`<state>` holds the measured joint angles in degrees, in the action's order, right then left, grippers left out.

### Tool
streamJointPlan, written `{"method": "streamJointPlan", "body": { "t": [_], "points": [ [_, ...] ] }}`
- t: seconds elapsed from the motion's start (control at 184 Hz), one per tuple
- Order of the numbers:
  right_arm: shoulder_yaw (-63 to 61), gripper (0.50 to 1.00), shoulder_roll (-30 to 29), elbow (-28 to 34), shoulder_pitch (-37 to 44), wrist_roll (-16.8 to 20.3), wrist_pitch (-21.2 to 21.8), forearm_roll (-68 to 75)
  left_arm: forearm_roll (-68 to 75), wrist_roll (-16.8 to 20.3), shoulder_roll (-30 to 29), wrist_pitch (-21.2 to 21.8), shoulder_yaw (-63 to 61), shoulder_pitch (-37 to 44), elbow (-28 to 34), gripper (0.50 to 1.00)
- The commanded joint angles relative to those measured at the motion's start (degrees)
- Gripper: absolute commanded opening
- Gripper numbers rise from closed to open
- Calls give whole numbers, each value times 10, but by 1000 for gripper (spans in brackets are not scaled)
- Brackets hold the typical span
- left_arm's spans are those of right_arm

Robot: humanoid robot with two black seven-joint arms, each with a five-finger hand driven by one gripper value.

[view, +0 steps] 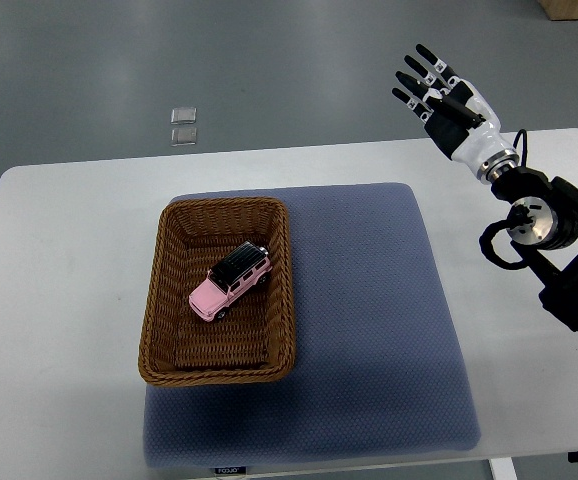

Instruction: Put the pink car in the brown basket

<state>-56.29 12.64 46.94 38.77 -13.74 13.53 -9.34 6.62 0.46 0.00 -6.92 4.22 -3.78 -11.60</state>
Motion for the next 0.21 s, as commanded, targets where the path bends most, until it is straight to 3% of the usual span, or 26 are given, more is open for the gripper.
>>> {"method": "streamJointPlan", "body": {
  "t": [0.0,0.201],
  "points": [
    [-2,915,-4,-1,-19,-6,4,40,0,0,0,0,-1,0,0,1000],
    [-3,915,-24,-9,-33,-26,-4,42,1,0,0,-2,-1,0,0,1000]
  ]
}}
